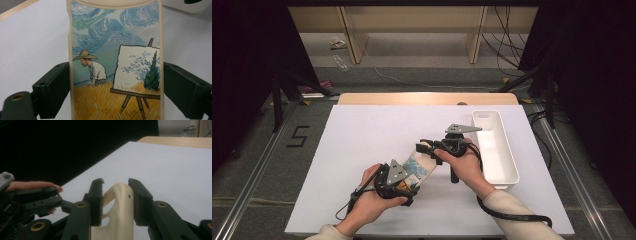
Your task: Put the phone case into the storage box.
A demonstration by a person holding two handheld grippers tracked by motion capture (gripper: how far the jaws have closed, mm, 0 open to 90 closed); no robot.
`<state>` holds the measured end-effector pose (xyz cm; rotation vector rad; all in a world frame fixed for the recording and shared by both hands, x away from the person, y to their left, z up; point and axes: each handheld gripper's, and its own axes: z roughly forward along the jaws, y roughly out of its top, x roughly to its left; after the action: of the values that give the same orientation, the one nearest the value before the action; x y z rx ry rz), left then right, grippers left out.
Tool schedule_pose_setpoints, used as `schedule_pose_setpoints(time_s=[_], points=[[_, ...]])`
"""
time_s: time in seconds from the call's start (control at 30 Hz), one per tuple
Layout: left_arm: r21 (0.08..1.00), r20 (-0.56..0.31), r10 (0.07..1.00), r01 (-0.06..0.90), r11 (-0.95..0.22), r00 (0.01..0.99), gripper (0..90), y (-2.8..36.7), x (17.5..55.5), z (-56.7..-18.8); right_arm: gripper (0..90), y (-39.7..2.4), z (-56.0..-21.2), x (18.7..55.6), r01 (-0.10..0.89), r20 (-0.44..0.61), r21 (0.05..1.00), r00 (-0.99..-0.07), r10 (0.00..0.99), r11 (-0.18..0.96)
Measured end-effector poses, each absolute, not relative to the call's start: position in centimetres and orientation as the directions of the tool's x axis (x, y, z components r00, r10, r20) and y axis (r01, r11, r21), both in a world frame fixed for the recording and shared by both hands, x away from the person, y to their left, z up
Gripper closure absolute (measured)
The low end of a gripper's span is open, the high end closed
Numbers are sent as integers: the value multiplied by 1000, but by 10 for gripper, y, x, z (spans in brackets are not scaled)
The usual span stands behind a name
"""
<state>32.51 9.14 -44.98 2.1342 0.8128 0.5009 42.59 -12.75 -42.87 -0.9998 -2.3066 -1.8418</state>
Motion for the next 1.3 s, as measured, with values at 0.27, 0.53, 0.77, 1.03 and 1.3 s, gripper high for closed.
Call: schedule_pose_setpoints(time_s=[0.27, 0.53, 0.77, 1.03, 1.3], points=[[782, 97, 681, 368, -503, 725, 111, 90, 325, -452, 777, -127, -420, 422, 471, 402, 878, -822, 403, 85], [816, 103, 692, 337, -470, 714, 119, 92, 326, -445, 798, -129, -401, 415, 423, 356, 902, -842, 405, 87], [830, 73, 708, 351, -434, 702, 124, 98, 328, -445, 798, -138, -385, 416, 380, 318, 921, -859, 402, 85], [840, 44, 712, 360, -407, 701, 145, 106, 331, -445, 797, -141, -373, 416, 313, 228, 934, -895, 384, 175], [850, 21, 691, 351, -392, 722, 162, 108, 331, -444, 796, -137, -360, 411, 202, 102, 927, -946, 307, 316]])
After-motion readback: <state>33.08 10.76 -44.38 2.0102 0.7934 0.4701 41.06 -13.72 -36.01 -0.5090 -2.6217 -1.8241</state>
